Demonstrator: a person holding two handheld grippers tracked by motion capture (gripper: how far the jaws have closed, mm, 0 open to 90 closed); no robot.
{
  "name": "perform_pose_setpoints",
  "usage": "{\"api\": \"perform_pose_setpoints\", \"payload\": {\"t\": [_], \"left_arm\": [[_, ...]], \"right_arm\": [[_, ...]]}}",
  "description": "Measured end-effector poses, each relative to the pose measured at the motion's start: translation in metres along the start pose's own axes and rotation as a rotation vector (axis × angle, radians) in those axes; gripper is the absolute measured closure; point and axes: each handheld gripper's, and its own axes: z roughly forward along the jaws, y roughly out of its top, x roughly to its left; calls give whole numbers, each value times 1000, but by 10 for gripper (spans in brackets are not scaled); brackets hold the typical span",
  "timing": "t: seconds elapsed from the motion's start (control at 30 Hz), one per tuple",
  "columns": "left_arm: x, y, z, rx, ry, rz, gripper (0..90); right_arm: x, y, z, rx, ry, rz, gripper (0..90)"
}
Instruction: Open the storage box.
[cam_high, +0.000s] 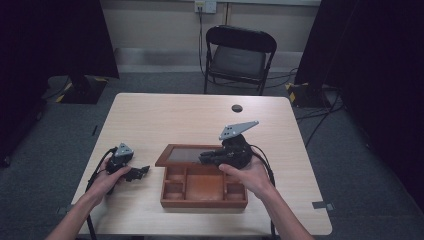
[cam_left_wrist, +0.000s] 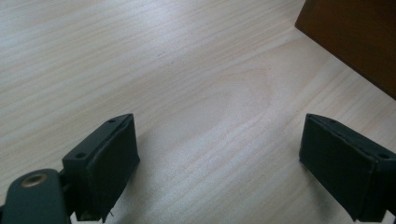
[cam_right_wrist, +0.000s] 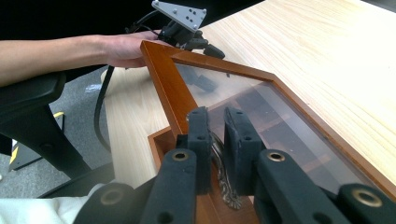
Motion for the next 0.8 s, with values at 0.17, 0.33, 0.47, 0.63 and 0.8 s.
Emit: {"api": "perform_pose_setpoints", "payload": {"t": [0.17,0.33,0.47,0.63,0.8], "left_arm": [[0,0,0,3,1,5,109],[0,0,0,3,0,4,109],[0,0,0,1,-1,5,108],[0,0,0,3,1,4,109],[0,0,0,3,1,4,108]], "right_arm": [[0,1,1,2,0,-2,821],[-1,4,0,2,-4,1,821],[-2,6,-1,3,-3,-1,821],[-3,8,-1,11,1,-1,822],[-4,10,-1,9,-2,-1,822]]}}
